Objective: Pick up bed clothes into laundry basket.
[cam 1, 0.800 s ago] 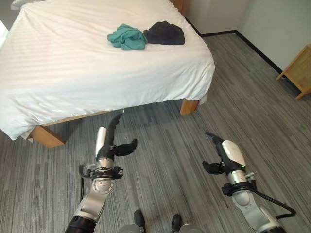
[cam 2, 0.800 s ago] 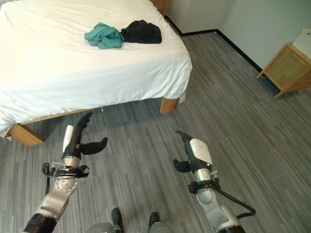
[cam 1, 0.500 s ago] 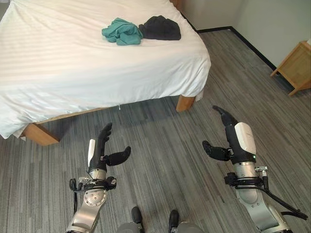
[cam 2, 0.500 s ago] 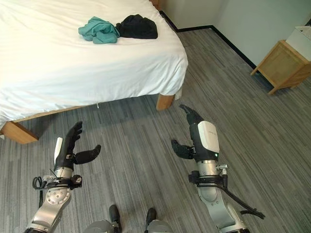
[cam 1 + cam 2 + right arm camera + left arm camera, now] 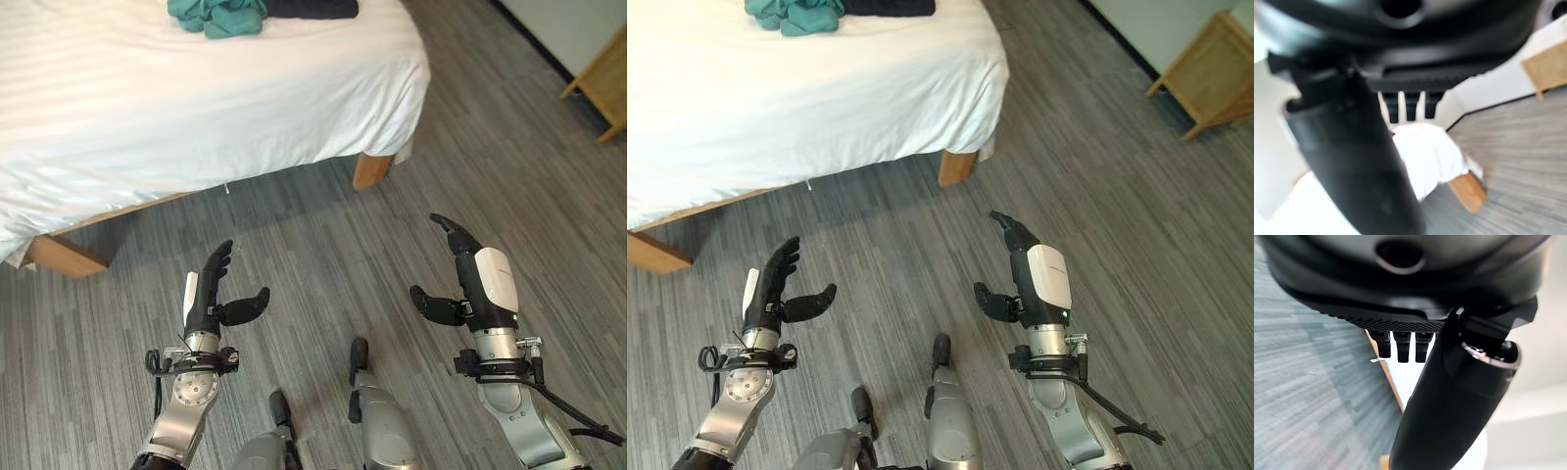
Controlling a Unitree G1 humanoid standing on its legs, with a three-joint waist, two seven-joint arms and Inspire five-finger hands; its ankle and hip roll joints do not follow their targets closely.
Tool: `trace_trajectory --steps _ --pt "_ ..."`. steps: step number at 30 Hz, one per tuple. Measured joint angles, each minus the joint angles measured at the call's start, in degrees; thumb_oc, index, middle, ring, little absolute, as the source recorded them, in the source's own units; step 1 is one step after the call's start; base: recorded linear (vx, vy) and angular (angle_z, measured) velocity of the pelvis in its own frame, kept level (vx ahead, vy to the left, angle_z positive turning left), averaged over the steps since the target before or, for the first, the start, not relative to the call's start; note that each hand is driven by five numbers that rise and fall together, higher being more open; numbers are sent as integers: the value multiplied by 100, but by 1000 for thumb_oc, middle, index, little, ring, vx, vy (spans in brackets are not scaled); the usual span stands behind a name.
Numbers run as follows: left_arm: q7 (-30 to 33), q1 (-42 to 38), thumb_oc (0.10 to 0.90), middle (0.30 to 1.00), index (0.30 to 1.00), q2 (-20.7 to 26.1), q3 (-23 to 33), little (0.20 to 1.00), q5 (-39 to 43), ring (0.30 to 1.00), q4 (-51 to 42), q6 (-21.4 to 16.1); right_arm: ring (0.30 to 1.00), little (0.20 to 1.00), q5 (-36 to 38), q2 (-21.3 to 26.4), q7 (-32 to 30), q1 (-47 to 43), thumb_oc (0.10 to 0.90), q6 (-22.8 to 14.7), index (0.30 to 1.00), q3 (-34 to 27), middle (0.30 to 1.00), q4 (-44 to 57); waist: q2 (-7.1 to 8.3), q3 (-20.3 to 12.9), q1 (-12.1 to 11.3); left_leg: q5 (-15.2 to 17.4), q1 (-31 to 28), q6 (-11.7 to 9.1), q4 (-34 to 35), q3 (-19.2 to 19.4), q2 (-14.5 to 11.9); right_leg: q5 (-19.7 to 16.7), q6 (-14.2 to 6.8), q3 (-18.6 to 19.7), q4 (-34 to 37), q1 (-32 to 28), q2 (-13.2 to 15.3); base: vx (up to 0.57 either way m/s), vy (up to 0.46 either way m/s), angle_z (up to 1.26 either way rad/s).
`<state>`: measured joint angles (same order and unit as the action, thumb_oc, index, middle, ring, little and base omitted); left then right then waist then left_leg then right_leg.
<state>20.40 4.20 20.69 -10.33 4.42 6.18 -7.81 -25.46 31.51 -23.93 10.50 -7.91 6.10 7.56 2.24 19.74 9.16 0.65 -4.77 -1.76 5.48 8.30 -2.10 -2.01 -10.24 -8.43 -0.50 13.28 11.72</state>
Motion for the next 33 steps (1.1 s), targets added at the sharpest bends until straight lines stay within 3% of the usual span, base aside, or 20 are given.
trace_trajectory --steps 1,3,4,5,6,7,8,10,12,14,15,18,22,24,26,27,28,29,31,33 --pt "12 160 800 900 900 -12 31 900 5 900 -18 -5 900 900 0 -2 29 34 800 9 900 6 900 -183 -111 -30 26 149 -174 -185 -36 -97 -302 -244 103 50 -194 -84 -288 499 -280 59" --pt "-62 468 800 900 900 5 25 900 4 900 -131 -9 900 900 4 79 111 22 800 27 900 -30 900 -326 -301 -73 11 105 -246 -429 -533 -8 -716 -175 329 75 -319 -298 -723 253 -249 -6" --pt "-121 565 800 900 900 -10 -5 900 27 900 -125 -16 900 900 5 167 130 25 800 15 900 -81 900 -427 -207 -94 -58 219 -33 -513 -1387 0 -854 -216 546 15 -247 -458 -742 160 -264 -44" --pt "-127 640 800 900 900 -40 -22 900 72 900 -132 -52 900 900 6 291 131 1 800 4 900 -116 900 -441 -218 -167 -124 177 171 -628 -1967 -75 -872 -138 883 -83 -276 -533 -782 274 -381 -42" --pt "-163 637 800 900 900 -57 -61 900 175 900 -138 -57 900 900 7 384 135 -21 800 -8 900 -212 900 -428 -258 -197 -99 211 506 -735 -2773 -207 -976 -84 1004 -144 -302 -574 -824 458 -421 -33" --pt "-247 634 800 900 900 -65 -65 900 254 900 -219 -63 900 900 61 538 130 -135 800 -5 900 -268 900 -437 -316 -208 -69 -140 870 -978 -3624 -540 -1057 11 1229 -151 -377 -659 -949 347 -299 -25" --pt "-246 571 800 900 900 -69 -70 900 255 900 -259 -64 900 900 119 582 132 -176 800 -4 900 -295 900 -438 -263 -179 -108 -476 1222 -999 -4243 -572 -1100 67 1301 -55 -352 -756 -972 403 -201 -34" --pt "-245 392 800 900 900 -89 -99 900 251 900 -251 -72 900 900 225 555 133 -300 800 23 900 -308 900 -449 -44 -61 -313 -324 1589 -929 -5002 -196 -1170 18 1300 154 -257 -1058 -945 474 -14 -48" --pt "-254 322 800 900 900 -192 -116 900 234 900 -258 -102 900 900 229 432 109 -317 800 36 900 -329 900 -452 113 -69 -339 -37 1779 -714 -4468 359 -1012 208 1236 268 195 -1663 -948 610 95 -31" --pt "-254 356 800 900 900 -261 -132 900 229 900 -305 -195 900 900 225 384 131 -338 800 80 900 -271 900 -449 27 -131 -486 53 1858 -495 -2820 921 -892 176 1227 262 522 -2045 -1094 486 132 -44" --pt "-262 384 800 900 900 -273 -130 900 225 900 -296 -195 900 900 229 361 116 -309 800 81 900 -258 900 -454 -7 -168 -505 50 1886 -484 -2211 1102 -841 336 1009 264 576 -2150 -1127 599 149 -28" --pt "-263 408 800 900 900 -305 -149 900 225 900 -171 -171 900 900 227 401 126 -238 800 145 900 -75 900 -730 -186 -294 -616 -445 1931 -183 -221 1437 -636 715 915 234 574 -2634 -1347 566 137 -26" --pt "-260 508 800 900 900 -413 -157 900 225 900 -168 -65 900 900 180 415 128 41 800 193 900 -128 900 -682 -258 -430 -682 -631 2145 248 -464 1746 -597 1200 558 324 571 -3331 -1245 569 149 -26" --pt "-251 584 800 900 900 -376 -139 900 224 900 -177 -46 900 900 120 326 129 269 800 231 900 -86 900 -675 -70 -665 -652 -1556 2014 838 -479 1712 -404 1241 447 457 334 -3434 -943 462 164 -10" --pt "-223 493 800 900 900 -269 -120 900 223 900 -182 -26 900 900 20 292 134 259 800 282 900 19 900 -671 167 -663 -688 -1278 1768 804 -484 1802 -188 1185 354 477 -425 -3208 -732 273 137 -9" --pt "-220 398 800 900 900 -175 -151 900 218 900 -181 73 900 900 -164 256 134 287 800 291 900 37 900 -621 175 -660 -695 -1380 1359 818 -161 1737 -142 1163 99 408 -1727 -2747 -589 157 94 -11" --pt "-192 360 800 900 900 -112 -143 900 214 900 -198 68 900 900 -258 247 116 291 800 291 900 32 900 -514 187 -672 -707 -1185 1167 925 -76 1704 -110 1229 17 471 -2221 -2504 -520 404 133 5" --pt "-98 224 800 900 900 5 -139 900 205 900 -213 76 900 900 -398 253 60 257 800 297 900 5 900 -271 198 -660 -665 -1145 958 790 -40 1567 -74 1186 -118 587 -3114 -2076 -381 209 44 15" --pt "48 -21 800 900 900 21 -55 900 163 900 -278 67 900 900 -657 265 -207 163 800 304 900 -92 900 146 136 -618 -552 -870 697 825 -40 1268 -58 1396 -88 484 -3690 -1451 -185 357 -1 49" --pt "174 -190 800 900 900 -27 41 900 185 900 -423 57 900 900 -904 297 -444 -115 800 312 900 -192 900 407 10 -529 -467 -757 435 720 -44 1093 -177 1545 38 352 -3378 -962 -77 386 -51 59"
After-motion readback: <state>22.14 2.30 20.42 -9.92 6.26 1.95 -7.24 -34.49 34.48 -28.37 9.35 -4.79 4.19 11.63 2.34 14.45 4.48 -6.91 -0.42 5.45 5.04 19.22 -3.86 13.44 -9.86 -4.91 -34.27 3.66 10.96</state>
